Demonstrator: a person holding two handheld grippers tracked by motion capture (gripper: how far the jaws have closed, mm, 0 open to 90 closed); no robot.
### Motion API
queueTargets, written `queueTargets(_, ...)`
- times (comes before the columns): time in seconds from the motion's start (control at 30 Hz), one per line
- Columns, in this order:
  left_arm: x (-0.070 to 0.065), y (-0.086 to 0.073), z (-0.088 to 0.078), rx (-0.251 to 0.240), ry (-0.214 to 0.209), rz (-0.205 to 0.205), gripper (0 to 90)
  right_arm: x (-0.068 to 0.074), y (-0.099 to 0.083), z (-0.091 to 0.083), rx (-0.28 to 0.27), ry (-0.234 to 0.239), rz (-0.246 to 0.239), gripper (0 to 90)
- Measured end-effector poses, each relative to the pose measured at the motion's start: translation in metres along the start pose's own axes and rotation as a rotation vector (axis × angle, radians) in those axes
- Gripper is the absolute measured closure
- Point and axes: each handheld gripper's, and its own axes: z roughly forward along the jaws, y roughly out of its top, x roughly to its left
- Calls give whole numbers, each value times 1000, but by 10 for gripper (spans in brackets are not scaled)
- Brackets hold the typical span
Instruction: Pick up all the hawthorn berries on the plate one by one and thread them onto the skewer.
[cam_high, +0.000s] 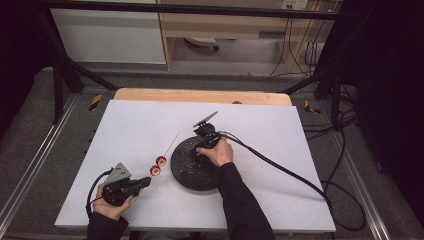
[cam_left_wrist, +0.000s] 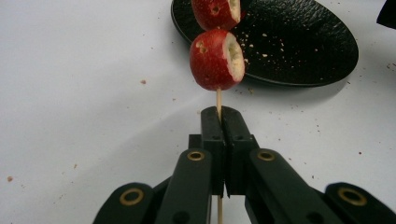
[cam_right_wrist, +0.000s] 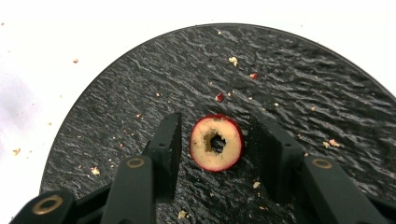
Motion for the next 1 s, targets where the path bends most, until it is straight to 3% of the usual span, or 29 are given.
queueTargets(0.2,0,0,0,0,0,2,886,0,0,1,16,-2,-1,616)
queueTargets(0.6,0,0,0,-1,0,1,886,-1,0,1,27,2,10,625)
queueTargets(1.0,-1,0,0,-2,0,3,886,1,1,-10,-1,23,32,629)
